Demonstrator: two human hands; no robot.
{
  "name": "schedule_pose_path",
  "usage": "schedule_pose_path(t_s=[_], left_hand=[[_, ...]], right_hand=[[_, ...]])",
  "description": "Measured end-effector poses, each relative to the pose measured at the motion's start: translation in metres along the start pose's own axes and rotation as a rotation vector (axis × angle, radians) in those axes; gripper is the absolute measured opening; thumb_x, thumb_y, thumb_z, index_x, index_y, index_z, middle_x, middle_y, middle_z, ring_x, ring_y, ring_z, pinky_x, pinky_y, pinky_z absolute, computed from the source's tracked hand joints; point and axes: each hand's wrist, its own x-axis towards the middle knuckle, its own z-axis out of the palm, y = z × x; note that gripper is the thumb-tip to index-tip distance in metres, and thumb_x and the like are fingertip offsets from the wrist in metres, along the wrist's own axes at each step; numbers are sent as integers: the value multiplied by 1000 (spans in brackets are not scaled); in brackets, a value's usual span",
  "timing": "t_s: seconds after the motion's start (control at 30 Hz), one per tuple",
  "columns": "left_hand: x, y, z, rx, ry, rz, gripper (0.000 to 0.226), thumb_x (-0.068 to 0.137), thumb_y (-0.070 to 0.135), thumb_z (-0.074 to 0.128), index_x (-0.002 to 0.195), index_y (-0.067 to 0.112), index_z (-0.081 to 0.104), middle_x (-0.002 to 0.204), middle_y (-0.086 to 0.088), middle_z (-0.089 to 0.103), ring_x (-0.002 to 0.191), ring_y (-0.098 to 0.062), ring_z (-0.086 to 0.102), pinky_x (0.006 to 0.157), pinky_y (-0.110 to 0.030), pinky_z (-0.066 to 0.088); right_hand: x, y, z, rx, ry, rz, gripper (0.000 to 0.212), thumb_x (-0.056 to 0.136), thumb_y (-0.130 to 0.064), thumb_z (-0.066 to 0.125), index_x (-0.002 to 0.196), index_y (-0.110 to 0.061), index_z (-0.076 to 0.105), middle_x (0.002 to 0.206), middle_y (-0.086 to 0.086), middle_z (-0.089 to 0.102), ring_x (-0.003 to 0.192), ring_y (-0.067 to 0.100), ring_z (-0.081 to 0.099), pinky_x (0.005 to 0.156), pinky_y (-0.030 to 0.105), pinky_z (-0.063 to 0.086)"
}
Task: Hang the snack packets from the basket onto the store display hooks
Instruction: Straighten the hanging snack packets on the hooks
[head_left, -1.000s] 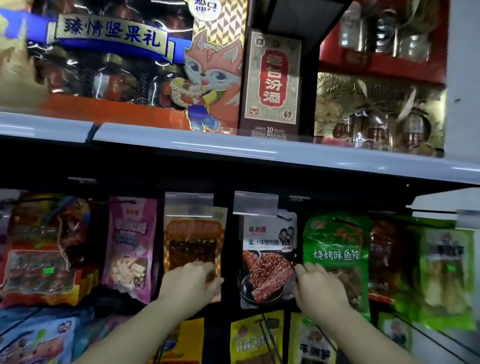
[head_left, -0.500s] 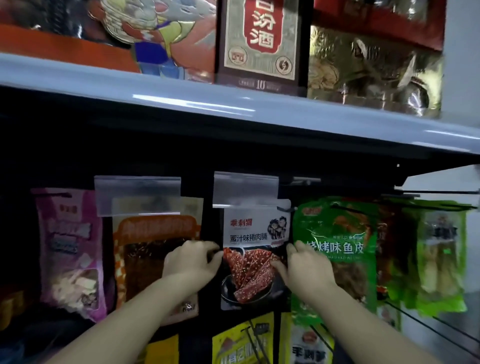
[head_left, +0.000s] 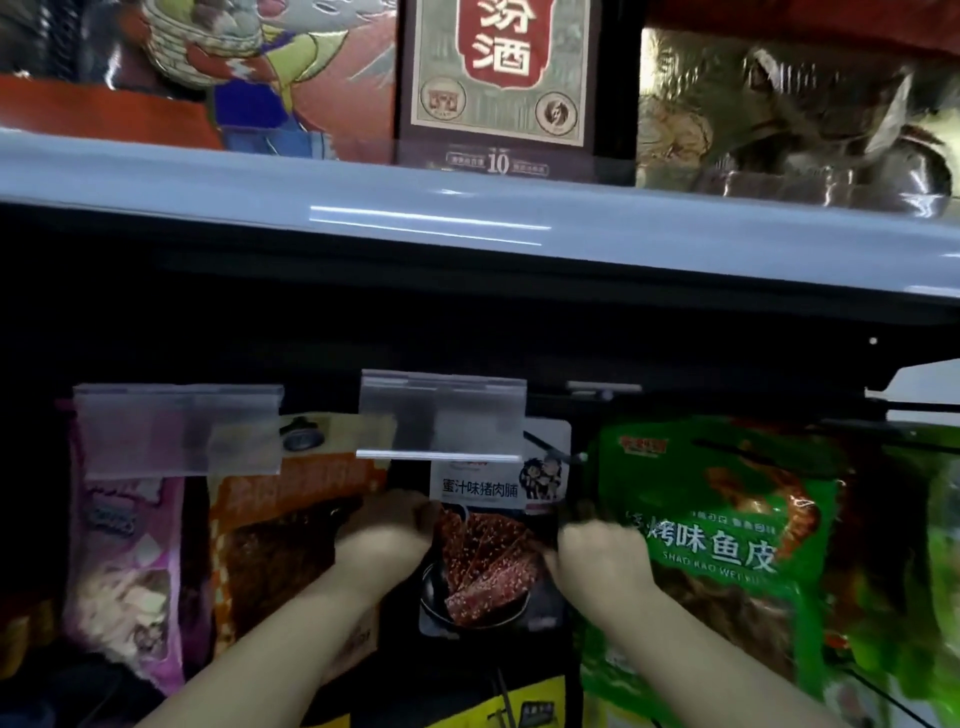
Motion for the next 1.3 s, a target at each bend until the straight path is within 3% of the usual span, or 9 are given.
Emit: schedule_pose_path(t_s=[0.13, 0.27, 0.37, 0.47, 0.63, 0.73, 0.87, 1.07, 1.3], left_hand=[[-13, -1, 5, 102, 86, -16, 37, 95, 49, 39, 100, 27, 68, 101, 1, 70, 89, -19, 67, 77, -26, 53], [-36, 2, -3, 245, 83, -137, 37, 91, 55, 42, 106, 31, 65, 103, 2, 67, 95, -20, 65, 69, -24, 46], [-56, 11, -10, 259, 85, -160, 33, 91, 53, 43, 102, 33, 67, 96, 2, 68, 89, -23, 66, 66, -26, 47], [-78, 20, -10, 228, 142, -28, 28, 91, 52, 45, 97, 34, 66, 92, 6, 69, 85, -19, 66, 65, -27, 52], [-103, 48, -4, 198, 176, 329, 29, 91, 51, 50, 111, 36, 66, 113, 16, 66, 98, -10, 65, 70, -26, 51], [-110, 72, 1, 254, 164, 435, 50, 86, 64, 32, 112, 36, 64, 110, 17, 66, 98, -8, 64, 66, -23, 44], [-118, 98, 14, 320, 179, 407, 72, 74, 73, 13, 113, 37, 62, 110, 18, 65, 100, -8, 64, 69, -25, 48], [-117, 133, 28, 183, 193, 189, 46, 84, 69, 45, 112, 37, 64, 116, 15, 65, 103, -13, 64, 75, -28, 52], [-98, 154, 48, -94, 187, 46, 34, 84, 61, 54, 100, 35, 69, 94, 13, 71, 89, -9, 66, 74, -27, 56]], right_hand=[[-4, 7, 2, 35, 19, -29, 36, 98, -38, 41, 107, -12, 64, 108, 8, 67, 102, 28, 63, 82, 34, 45], [-19, 15, 5, 114, 91, -85, 36, 99, -34, 38, 126, -12, 47, 123, 8, 57, 114, 28, 55, 93, 37, 42], [-37, 21, 7, 156, 228, -173, 28, 94, -31, 49, 115, -12, 52, 106, 5, 60, 99, 27, 60, 80, 36, 48], [-57, 39, 6, 92, 336, -250, 23, 71, -31, 76, 83, -15, 64, 71, 0, 61, 62, 21, 63, 51, 29, 50], [-86, 88, -1, 12, 379, -213, 23, 65, -33, 80, 72, -17, 65, 68, -1, 64, 59, 19, 64, 50, 27, 51], [-96, 121, -3, -16, 353, -187, 24, 66, -33, 79, 71, -17, 63, 66, -2, 62, 58, 19, 62, 49, 29, 51], [-108, 156, -10, -49, 303, -129, 27, 65, -36, 79, 76, -15, 66, 70, 1, 66, 65, 23, 67, 51, 35, 54], [-123, 198, -6, -11, 144, -99, 43, 95, -43, 40, 126, -14, 51, 122, 5, 56, 114, 26, 53, 90, 38, 46], [-104, 215, 10, 94, 47, -2, 54, 96, -53, 32, 132, -15, 41, 126, 3, 52, 117, 23, 49, 93, 37, 45]])
